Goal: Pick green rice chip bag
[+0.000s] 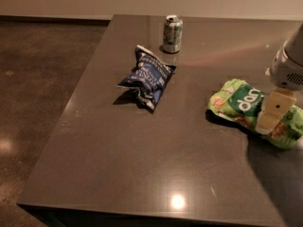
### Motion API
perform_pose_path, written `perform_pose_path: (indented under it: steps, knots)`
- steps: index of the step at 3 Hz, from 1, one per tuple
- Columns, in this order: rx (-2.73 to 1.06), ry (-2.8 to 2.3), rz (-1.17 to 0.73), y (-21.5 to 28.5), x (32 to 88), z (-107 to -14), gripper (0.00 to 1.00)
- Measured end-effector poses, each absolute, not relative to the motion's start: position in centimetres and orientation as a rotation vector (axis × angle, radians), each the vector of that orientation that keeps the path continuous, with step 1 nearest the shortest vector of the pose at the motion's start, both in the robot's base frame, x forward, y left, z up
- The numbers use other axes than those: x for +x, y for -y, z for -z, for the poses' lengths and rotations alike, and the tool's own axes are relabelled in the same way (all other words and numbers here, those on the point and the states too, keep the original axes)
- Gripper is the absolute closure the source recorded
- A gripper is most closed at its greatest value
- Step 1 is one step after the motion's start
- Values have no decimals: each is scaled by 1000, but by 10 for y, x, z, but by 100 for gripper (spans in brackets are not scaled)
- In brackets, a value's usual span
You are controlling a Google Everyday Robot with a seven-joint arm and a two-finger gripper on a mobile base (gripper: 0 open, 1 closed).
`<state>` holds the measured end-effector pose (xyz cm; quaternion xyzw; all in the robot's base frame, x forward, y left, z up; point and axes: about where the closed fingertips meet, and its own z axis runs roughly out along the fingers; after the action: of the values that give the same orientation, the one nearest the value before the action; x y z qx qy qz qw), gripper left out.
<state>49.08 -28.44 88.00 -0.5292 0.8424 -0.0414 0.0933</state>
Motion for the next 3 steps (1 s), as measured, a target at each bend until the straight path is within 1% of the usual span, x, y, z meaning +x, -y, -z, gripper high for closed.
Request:
perform_pose_path:
  steps: [1,3]
  knots:
    - [-1563,-2536,95,285,492,-869,16]
    - [-1575,-2566,27,284,492,-860,62]
